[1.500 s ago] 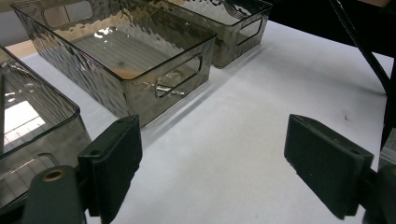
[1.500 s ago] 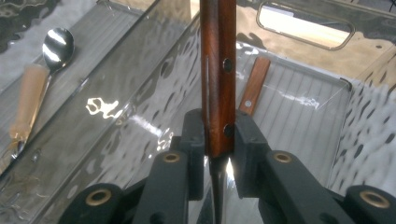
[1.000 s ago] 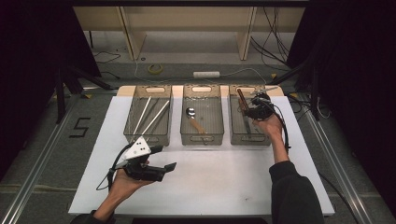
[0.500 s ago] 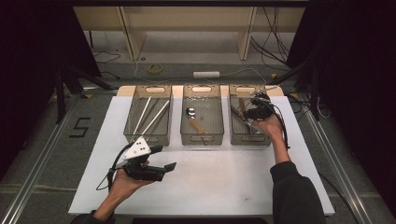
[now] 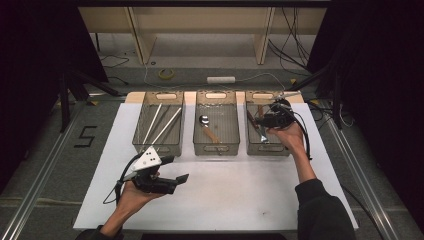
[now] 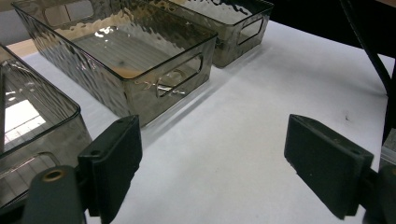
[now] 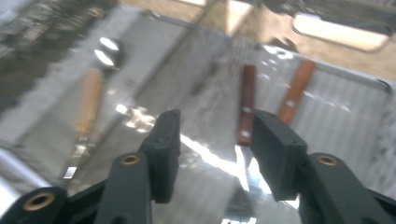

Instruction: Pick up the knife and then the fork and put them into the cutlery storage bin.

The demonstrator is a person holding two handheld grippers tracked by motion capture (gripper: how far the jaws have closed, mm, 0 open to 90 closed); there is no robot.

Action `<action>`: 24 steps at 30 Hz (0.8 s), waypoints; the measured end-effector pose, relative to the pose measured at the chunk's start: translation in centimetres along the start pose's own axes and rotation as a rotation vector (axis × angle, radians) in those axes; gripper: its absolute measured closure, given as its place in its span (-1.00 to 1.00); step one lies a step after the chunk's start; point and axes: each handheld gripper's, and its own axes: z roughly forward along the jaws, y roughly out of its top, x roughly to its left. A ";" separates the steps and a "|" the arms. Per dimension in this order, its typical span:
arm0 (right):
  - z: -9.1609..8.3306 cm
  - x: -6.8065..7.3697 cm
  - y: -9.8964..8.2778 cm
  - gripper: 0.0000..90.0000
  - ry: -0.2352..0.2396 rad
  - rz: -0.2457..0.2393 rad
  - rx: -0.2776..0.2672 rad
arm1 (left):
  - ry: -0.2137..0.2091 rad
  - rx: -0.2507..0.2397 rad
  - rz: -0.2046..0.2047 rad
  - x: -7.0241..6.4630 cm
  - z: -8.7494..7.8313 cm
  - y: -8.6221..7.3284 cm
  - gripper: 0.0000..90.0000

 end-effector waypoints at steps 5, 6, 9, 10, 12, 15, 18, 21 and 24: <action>-1.2 1.8 0.0 -0.05 0.028 -0.004 -0.045 | 0.003 -0.003 0.001 0.0 0.0 0.0 -0.59; -1.4 2.1 0.0 -0.07 0.032 -0.004 -0.051 | 0.003 -0.003 0.000 0.0 0.0 0.0 -0.59; -1.9 3.0 -0.3 -0.11 0.050 -0.012 -0.067 | 0.003 -0.005 0.002 -0.1 0.0 0.0 -0.59; -2.1 3.3 -0.4 -0.11 0.053 -0.018 -0.076 | 0.003 -0.008 -0.002 -0.1 0.0 0.0 -0.59; -2.4 3.8 -0.7 -0.13 0.062 -0.022 -0.087 | 0.002 -0.004 -0.001 0.0 0.0 0.0 -0.59; -2.9 4.3 -1.2 -0.14 0.082 -0.021 -0.111 | 0.001 -0.007 -0.003 0.0 -0.1 0.0 -0.59; -3.4 4.8 -1.9 -0.16 0.095 -0.025 -0.124 | 0.000 -0.007 -0.006 0.0 -0.1 0.0 -0.59; -3.8 5.2 -2.7 -0.17 0.108 -0.026 -0.146 | 0.000 -0.008 -0.009 0.0 -0.1 0.0 -0.59; -4.3 5.6 -3.5 -0.17 0.121 -0.028 -0.169 | 0.001 -0.009 -0.011 0.1 -0.1 0.0 -0.59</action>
